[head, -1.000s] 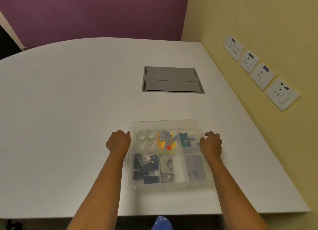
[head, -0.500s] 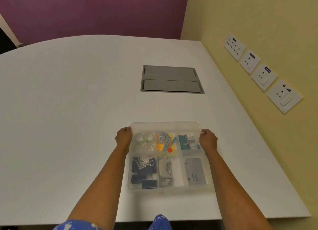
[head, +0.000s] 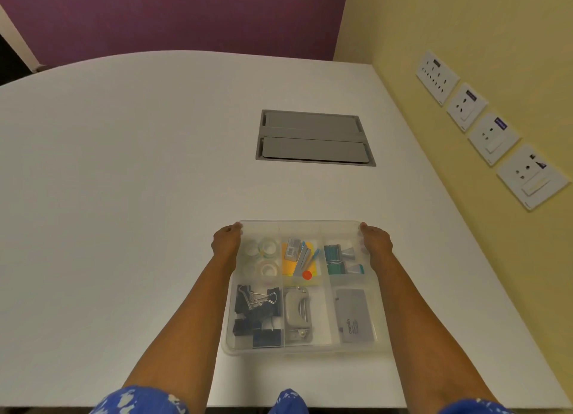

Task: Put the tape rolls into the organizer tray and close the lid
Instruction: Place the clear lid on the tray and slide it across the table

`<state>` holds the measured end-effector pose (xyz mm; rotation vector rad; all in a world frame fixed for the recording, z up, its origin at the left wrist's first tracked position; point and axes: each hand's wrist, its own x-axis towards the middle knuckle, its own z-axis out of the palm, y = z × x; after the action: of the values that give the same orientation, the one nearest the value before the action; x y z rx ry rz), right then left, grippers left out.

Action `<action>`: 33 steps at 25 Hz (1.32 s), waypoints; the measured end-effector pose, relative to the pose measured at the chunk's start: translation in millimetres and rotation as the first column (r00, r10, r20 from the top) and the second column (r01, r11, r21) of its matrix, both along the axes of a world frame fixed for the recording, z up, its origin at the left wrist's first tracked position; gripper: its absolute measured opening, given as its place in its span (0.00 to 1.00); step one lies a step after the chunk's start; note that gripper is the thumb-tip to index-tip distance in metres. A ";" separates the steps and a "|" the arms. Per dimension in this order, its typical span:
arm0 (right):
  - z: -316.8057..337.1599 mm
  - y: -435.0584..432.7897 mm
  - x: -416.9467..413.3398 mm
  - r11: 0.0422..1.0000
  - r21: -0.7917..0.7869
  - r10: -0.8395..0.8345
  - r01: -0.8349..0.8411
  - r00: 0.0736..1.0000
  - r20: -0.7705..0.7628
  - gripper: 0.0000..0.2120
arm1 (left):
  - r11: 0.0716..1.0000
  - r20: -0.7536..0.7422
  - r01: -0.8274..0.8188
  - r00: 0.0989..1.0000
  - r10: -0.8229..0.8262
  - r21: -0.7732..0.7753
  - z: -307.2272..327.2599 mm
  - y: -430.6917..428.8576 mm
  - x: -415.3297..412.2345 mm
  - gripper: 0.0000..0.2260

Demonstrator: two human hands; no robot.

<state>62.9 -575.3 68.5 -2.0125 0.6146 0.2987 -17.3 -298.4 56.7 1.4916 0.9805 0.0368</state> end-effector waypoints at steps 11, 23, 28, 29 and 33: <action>-7.9 0.9 12.5 0.996 0.069 0.069 -0.063 0.994 -0.087 0.24 | 1.000 -0.010 0.016 1.000 -0.016 0.006 -9.0 4.9 7.8 0.15; -22.3 1.3 11.1 0.999 0.031 0.023 -0.023 1.000 0.014 0.21 | 0.977 -0.020 0.031 0.999 -0.028 0.213 -14.6 -3.9 10.0 0.18; -26.1 1.9 10.0 0.997 -0.081 0.014 -0.011 0.999 0.035 0.23 | 0.953 -0.001 0.014 1.000 -0.014 0.302 -19.7 -5.8 8.0 0.18; -26.8 2.4 10.0 0.996 -0.092 0.013 -0.010 0.999 0.037 0.23 | 0.951 -0.002 0.014 1.000 -0.015 0.309 -20.3 -5.2 8.1 0.18; -28.7 2.8 8.3 0.992 -0.129 0.017 -0.011 0.999 0.051 0.23 | 0.945 -0.002 0.030 1.000 -0.031 0.327 -21.6 -5.9 7.9 0.18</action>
<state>71.2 -572.5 39.8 -2.1418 0.6000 0.2188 -9.4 -304.3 35.1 1.8094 0.9815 0.1882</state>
